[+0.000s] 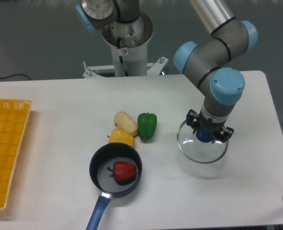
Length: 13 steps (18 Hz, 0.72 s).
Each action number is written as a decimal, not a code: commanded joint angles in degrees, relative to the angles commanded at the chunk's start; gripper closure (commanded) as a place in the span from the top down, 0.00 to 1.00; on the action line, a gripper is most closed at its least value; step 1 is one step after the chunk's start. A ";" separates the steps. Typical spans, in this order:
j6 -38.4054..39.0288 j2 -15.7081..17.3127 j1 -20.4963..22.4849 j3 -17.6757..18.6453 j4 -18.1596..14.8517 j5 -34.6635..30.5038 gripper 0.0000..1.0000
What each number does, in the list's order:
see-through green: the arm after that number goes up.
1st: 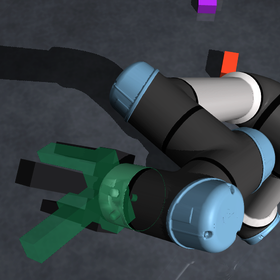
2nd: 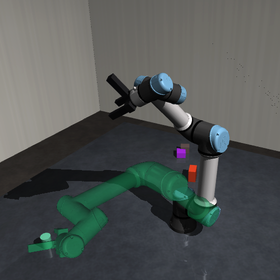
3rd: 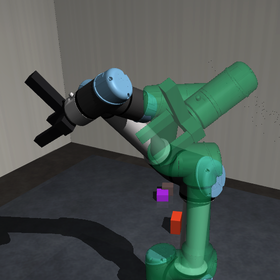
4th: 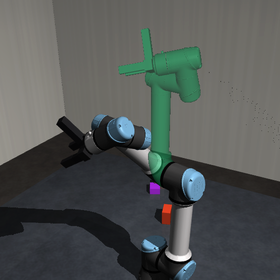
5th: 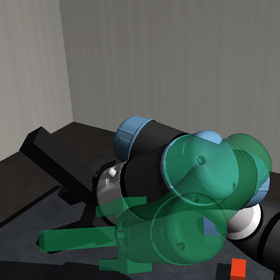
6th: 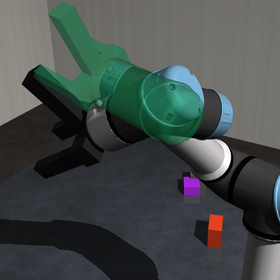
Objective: Close the pot lid
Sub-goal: 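Lift the held glass lid slightly with the gripper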
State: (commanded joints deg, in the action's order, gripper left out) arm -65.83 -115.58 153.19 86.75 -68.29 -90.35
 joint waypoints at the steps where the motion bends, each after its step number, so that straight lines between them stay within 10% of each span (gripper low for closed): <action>1: 0.00 0.00 -0.09 0.00 0.09 0.00 0.60; 13: 1.14 2.28 -3.16 1.93 0.00 0.26 0.60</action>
State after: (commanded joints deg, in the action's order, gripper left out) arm -64.69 -113.29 150.04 88.68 -68.29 -90.09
